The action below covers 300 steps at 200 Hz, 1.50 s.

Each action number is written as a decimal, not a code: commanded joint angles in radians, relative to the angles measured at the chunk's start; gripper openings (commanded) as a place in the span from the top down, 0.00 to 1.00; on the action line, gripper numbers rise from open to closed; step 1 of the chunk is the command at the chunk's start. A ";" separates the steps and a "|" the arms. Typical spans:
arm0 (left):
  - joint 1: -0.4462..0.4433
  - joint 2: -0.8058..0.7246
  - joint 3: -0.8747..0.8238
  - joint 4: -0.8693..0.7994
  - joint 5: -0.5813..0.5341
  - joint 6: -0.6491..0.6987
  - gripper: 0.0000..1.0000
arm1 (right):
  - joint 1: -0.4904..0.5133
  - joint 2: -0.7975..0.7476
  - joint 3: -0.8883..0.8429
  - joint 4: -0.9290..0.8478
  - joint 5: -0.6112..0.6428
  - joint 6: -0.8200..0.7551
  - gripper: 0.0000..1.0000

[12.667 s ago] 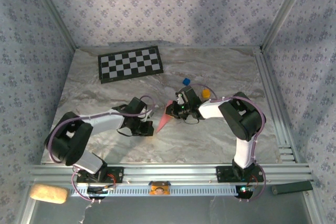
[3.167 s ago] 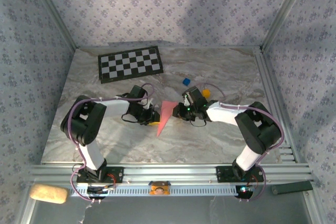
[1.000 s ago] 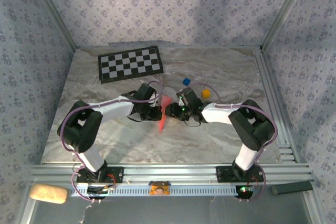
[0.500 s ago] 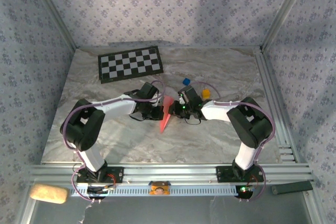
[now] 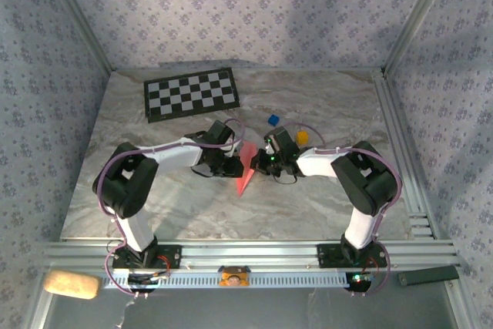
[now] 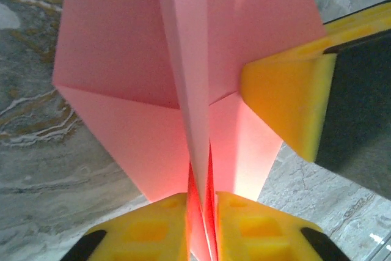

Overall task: Fold a paper plane with a square sheet of paper (pick it up from the middle)
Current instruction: Move a paper plane to the center of the table.

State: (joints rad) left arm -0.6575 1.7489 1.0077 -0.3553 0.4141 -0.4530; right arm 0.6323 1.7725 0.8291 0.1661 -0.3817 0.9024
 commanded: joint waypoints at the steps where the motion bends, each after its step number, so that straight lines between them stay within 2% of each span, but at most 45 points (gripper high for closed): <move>1: -0.009 0.015 0.019 0.013 0.037 0.007 0.80 | -0.006 0.012 -0.008 0.004 -0.021 0.012 0.93; 74: -0.009 0.048 0.035 0.013 0.029 -0.009 0.80 | -0.006 0.015 -0.007 0.007 -0.029 0.013 0.93; 194: -0.014 0.101 0.061 0.030 0.065 -0.008 0.86 | -0.007 0.024 -0.004 0.012 -0.045 0.016 0.91; 232: -0.014 0.098 0.065 0.022 0.057 -0.012 0.93 | -0.010 0.011 -0.003 0.006 -0.046 0.013 0.88; 254: -0.015 0.081 0.075 -0.014 0.007 -0.011 0.97 | -0.017 -0.023 -0.014 -0.003 -0.035 0.010 0.80; 276: -0.015 0.066 0.105 -0.103 -0.108 -0.016 1.00 | -0.027 -0.094 -0.028 -0.059 0.016 -0.009 0.69; 300: -0.015 0.064 0.138 -0.193 -0.219 -0.024 0.97 | -0.047 -0.189 -0.050 -0.150 0.097 -0.037 0.63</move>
State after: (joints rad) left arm -0.6643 1.8385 1.0981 -0.4252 0.3336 -0.4664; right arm 0.6056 1.6855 0.8009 0.1204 -0.3733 0.8974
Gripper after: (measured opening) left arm 0.044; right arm 0.356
